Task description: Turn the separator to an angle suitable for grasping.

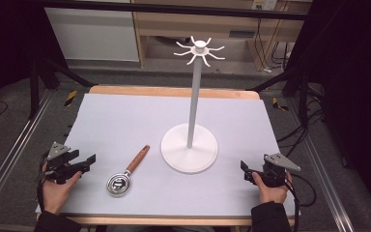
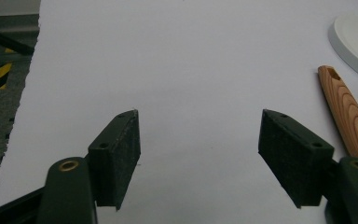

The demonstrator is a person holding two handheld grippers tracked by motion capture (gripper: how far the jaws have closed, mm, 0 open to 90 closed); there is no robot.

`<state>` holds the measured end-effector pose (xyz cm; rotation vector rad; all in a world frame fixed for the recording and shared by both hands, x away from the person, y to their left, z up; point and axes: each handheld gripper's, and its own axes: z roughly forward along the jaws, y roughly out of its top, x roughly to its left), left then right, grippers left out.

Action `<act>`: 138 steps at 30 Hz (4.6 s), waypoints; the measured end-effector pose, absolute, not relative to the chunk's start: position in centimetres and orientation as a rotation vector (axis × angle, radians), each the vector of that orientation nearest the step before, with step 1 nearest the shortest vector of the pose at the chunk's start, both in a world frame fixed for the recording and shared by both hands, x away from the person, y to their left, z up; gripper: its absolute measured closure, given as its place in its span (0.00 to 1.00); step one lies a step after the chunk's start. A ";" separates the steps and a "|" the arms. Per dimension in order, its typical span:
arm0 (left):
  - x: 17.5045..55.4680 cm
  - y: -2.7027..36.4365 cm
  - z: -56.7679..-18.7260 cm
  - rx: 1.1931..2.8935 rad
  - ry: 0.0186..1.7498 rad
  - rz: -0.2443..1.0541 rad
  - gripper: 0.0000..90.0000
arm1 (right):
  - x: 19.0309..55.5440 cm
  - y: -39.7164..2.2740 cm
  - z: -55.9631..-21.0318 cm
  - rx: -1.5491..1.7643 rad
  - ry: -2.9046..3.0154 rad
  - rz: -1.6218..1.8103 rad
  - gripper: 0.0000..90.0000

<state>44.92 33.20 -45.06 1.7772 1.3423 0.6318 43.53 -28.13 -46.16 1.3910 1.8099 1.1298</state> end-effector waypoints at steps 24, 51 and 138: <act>45.1 30.1 -43.4 1.881 1.229 0.540 0.35 | 43.6 -27.8 -46.4 1.413 1.904 1.095 0.08; 46.8 25.5 -41.0 2.013 1.126 0.512 0.40 | 43.6 -27.8 -46.4 1.414 1.914 1.100 0.08; 51.3 18.2 -45.2 2.462 1.157 0.280 0.75 | 44.0 -28.3 -47.0 1.450 1.968 1.084 0.09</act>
